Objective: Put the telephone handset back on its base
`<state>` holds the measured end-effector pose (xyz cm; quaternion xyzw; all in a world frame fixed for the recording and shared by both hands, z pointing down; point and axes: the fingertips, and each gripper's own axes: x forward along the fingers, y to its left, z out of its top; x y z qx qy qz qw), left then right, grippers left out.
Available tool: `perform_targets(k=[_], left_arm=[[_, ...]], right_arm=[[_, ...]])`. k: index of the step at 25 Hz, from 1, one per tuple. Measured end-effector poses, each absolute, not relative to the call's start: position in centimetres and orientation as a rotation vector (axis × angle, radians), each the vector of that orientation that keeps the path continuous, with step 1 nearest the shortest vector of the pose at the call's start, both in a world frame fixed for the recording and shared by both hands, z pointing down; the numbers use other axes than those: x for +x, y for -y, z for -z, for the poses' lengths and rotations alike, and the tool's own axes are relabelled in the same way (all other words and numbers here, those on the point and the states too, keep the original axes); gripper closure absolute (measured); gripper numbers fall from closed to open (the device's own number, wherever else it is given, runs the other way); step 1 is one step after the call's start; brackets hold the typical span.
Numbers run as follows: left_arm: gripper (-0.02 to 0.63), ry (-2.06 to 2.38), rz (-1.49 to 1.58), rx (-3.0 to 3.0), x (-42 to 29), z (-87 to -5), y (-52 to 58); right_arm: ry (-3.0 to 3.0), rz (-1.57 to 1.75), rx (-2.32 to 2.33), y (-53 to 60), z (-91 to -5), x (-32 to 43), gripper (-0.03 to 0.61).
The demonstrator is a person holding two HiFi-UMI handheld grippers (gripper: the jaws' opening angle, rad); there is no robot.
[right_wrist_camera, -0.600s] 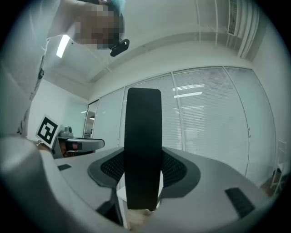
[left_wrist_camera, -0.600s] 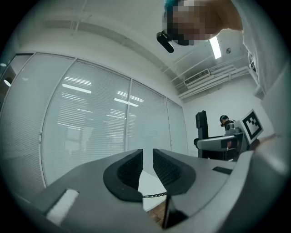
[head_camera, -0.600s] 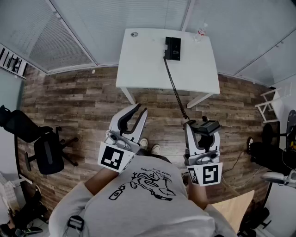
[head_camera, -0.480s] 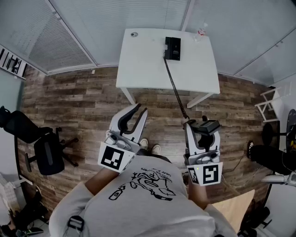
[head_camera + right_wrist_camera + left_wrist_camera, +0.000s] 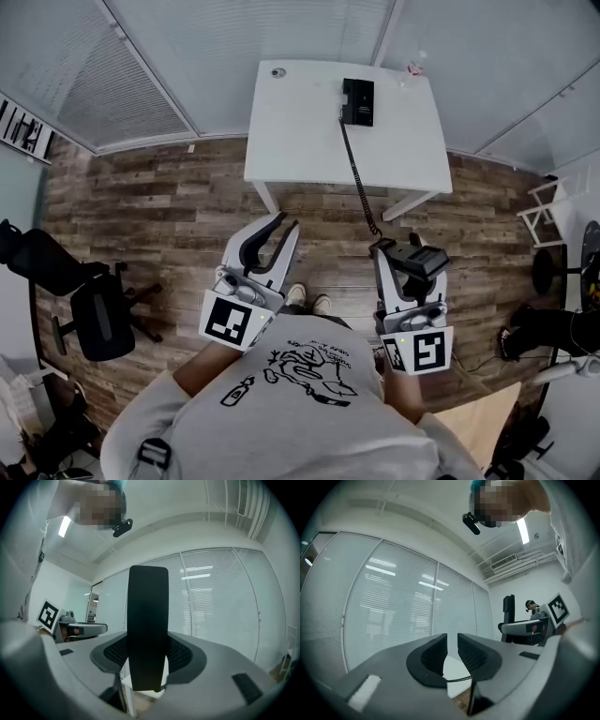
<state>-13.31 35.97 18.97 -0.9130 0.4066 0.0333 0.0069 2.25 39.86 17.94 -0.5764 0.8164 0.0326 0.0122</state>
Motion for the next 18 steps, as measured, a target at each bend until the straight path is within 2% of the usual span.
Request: perform_targets(k=[18], left_arm=[[0.549, -1.221, -0.085, -2.886, -15.2, -20.1, -32.8]], right_arm=[[-2.538, -0.105, -1.831, -36.4, -18.8, 0.3, 0.370]])
